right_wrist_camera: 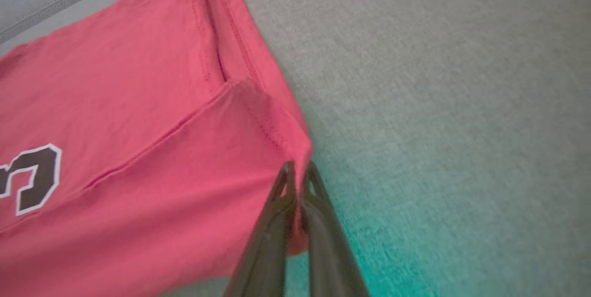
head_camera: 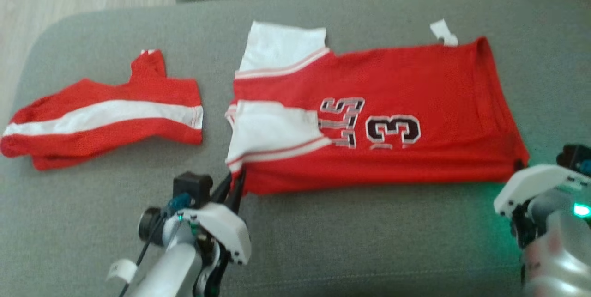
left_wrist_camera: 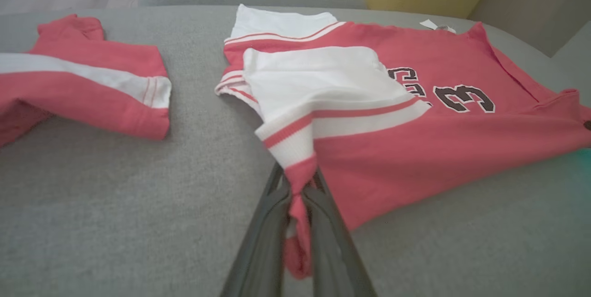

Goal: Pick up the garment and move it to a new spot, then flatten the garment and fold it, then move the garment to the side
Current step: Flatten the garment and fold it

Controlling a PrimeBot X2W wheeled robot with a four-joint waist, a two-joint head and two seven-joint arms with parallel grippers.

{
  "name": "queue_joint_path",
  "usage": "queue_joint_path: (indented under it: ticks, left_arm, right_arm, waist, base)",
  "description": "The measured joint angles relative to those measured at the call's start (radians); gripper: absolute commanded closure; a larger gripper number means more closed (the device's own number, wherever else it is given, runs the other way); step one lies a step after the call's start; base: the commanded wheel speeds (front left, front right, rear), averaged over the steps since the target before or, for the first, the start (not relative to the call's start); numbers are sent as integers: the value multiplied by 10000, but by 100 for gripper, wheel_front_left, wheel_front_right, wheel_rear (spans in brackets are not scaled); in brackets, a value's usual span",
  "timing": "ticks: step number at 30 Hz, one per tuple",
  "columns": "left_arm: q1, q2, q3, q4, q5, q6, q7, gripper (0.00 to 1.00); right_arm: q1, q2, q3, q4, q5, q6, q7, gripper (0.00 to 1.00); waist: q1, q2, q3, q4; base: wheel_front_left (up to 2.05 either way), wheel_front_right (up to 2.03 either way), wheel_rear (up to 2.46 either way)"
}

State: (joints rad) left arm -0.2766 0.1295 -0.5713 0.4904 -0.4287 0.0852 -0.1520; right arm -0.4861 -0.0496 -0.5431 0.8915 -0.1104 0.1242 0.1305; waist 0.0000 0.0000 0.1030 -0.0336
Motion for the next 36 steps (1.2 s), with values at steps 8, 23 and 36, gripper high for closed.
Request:
queue_joint_path:
  ticks: [8, 23, 36]
  left_arm:
    - [1315, 374, -303, -757, -228, 52, 681, 100]
    - [1420, 543, 59, -1480, -230, 796, 247, 0]
    - [-2209, 918, 88, -1164, -109, -291, 1329, 0]
  right_arm:
    - [1692, 13, 811, -1406, 974, 0, 982, 100]
    - [2686, 75, 1927, -4905, 1835, 0, 349, 0]
    - [1194, 59, 3267, -5649, 2059, 0, -472, 0]
  waist:
    - [0, 0, -840, -252]
    - [0, 0, -625, -695]
    - [0, 0, 665, -1071]
  base:
    - [0, 0, 0]
    - [0, 0, 0]
    - [0, 0, 0]
